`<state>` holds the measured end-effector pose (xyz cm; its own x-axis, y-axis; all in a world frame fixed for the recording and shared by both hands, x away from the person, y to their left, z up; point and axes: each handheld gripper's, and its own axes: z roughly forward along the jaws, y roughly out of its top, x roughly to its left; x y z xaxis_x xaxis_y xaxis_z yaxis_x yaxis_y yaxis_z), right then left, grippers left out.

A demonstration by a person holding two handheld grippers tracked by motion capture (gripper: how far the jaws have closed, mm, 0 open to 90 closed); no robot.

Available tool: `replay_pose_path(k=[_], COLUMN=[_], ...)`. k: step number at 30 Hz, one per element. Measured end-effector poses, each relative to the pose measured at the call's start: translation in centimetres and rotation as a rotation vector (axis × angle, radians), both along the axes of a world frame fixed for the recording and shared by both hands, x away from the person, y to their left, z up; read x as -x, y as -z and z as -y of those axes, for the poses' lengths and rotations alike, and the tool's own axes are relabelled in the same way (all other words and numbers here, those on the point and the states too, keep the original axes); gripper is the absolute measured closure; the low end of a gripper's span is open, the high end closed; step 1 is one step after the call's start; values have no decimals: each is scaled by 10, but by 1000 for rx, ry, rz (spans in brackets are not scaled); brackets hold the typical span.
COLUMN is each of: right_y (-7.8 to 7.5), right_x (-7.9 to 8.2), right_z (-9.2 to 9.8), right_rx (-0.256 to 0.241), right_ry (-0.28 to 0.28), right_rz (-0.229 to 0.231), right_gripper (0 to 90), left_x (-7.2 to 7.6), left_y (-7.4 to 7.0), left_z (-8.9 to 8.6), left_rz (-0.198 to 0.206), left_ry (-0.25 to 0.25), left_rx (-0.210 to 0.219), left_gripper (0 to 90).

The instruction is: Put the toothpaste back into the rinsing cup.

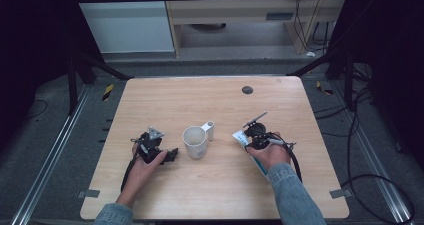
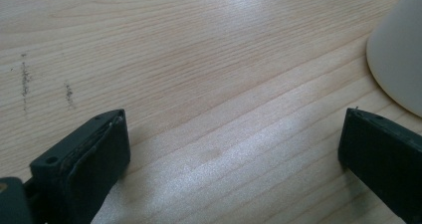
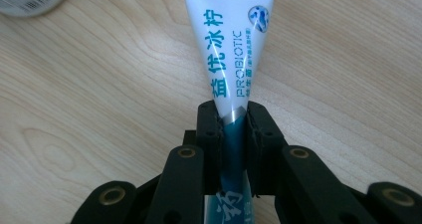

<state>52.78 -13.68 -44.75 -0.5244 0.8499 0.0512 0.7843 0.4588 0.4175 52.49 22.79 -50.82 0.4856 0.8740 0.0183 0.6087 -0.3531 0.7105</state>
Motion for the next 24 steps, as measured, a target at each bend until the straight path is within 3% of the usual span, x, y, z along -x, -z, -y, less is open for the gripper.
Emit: replay_pose_path(k=[10,21,24], right_y=[-12,-32,-38], right_x=[1,1,1], right_z=[10,18,19], right_rx=[-44,-37,-41], right_ry=[18,27,34], right_rz=[13,29,52], right_gripper=[787,788,788], left_x=[0,0,0], left_y=[0,0,0], left_z=[0,0,0], left_rz=[0,0,2], left_ry=[0,-1,-3], left_rx=[0,0,2], left_gripper=[0,0,0])
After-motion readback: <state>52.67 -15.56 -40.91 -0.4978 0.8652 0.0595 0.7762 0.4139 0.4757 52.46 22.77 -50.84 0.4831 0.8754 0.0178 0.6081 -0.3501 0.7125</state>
